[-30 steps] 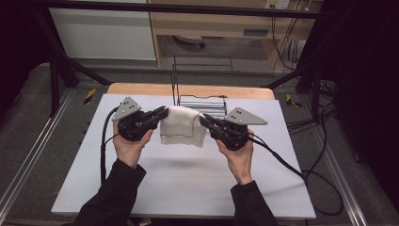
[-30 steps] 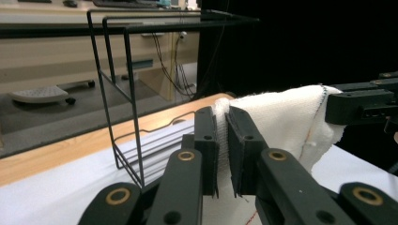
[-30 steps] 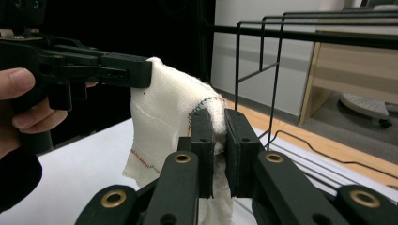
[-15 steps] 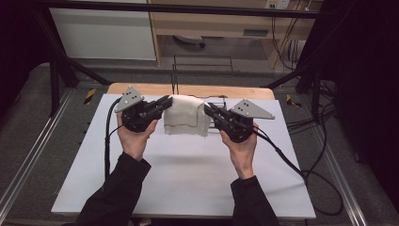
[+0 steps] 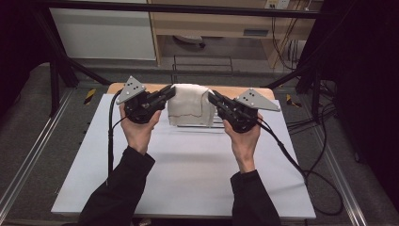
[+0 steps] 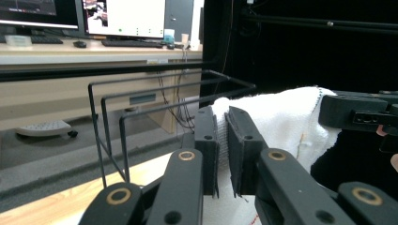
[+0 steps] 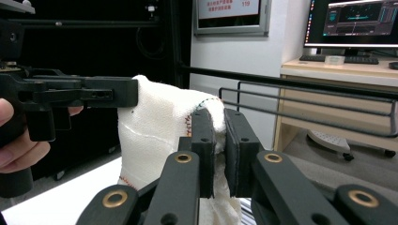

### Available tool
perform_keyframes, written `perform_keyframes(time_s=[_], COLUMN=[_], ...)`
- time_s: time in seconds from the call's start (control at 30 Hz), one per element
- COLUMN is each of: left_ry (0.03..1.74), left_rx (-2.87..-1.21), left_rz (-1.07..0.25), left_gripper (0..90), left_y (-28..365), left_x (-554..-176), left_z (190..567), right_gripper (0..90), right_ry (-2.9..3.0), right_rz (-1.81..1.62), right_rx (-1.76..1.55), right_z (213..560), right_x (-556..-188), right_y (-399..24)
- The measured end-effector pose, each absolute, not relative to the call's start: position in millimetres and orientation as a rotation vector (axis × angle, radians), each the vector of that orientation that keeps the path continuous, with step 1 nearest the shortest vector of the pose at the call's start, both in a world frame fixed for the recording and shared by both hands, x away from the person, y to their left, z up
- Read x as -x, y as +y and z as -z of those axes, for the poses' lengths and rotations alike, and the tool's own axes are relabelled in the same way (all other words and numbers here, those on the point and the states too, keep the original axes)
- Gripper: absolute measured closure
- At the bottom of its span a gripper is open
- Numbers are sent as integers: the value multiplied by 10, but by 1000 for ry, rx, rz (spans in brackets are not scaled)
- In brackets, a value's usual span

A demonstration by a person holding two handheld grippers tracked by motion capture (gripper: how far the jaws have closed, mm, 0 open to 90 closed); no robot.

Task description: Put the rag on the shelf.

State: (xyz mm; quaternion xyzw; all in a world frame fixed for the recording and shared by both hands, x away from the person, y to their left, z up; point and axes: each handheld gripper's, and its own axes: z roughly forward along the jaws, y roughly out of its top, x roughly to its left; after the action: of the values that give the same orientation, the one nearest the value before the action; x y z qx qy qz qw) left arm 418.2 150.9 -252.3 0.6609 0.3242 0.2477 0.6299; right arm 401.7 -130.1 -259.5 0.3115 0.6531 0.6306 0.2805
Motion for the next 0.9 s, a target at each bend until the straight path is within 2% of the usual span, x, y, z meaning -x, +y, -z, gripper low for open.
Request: perform_keyframes(time_s=[0.9], left_ry=[721], left_rx=[-1439], left_rz=[-617], left_gripper=[831], left_y=[1355], left_x=[-4423], left_z=[2130], right_gripper=[840], right_ry=[1627], right_rz=[-1683], right_rx=[-799], right_z=[2156], right_x=[-4218], right_y=[-1352])
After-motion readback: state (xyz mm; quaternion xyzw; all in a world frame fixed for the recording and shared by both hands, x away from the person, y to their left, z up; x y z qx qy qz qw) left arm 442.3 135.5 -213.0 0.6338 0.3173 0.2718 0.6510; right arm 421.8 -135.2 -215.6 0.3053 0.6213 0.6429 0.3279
